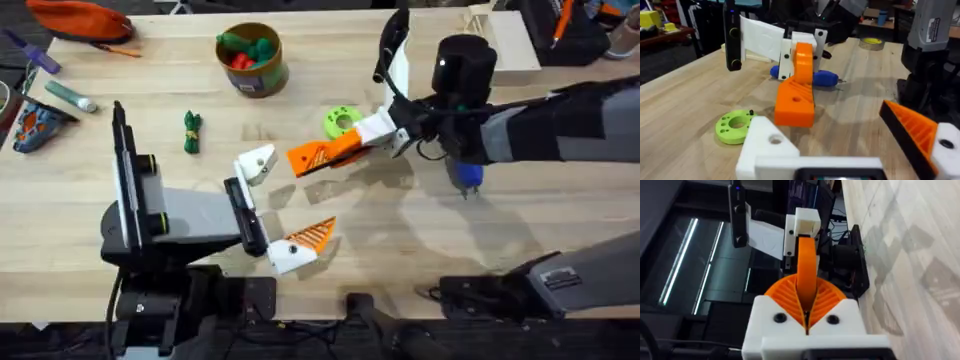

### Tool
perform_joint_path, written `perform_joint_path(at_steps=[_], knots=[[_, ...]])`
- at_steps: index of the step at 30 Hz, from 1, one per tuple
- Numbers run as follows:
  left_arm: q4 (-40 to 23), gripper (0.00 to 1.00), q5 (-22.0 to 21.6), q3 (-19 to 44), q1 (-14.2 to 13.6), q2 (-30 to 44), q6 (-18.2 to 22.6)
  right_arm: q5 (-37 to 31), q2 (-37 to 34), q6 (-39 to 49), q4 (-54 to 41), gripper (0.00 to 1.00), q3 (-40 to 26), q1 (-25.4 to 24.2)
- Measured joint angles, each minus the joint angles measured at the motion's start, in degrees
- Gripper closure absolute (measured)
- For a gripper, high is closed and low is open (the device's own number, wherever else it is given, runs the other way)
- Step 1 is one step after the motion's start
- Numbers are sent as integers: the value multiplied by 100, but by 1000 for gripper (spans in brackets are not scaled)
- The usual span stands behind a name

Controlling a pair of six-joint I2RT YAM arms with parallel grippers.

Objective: Pick up the gripper from the table and insert it into the empty holder that is missing its gripper. Then pick up a screw, insert it into the mounting hole, and use the screwdriver to tighten it. Finally, clean up the table by picking up the vegetable and placing it into the bucket.

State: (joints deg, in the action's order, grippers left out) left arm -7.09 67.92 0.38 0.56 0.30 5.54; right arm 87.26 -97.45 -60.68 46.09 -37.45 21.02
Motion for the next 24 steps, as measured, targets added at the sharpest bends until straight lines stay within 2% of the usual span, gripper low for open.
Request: perform_joint_path(at_steps=[24], knots=[[2, 14, 0, 0, 0, 1, 0, -7, 0, -151, -1, 993, 0, 367]])
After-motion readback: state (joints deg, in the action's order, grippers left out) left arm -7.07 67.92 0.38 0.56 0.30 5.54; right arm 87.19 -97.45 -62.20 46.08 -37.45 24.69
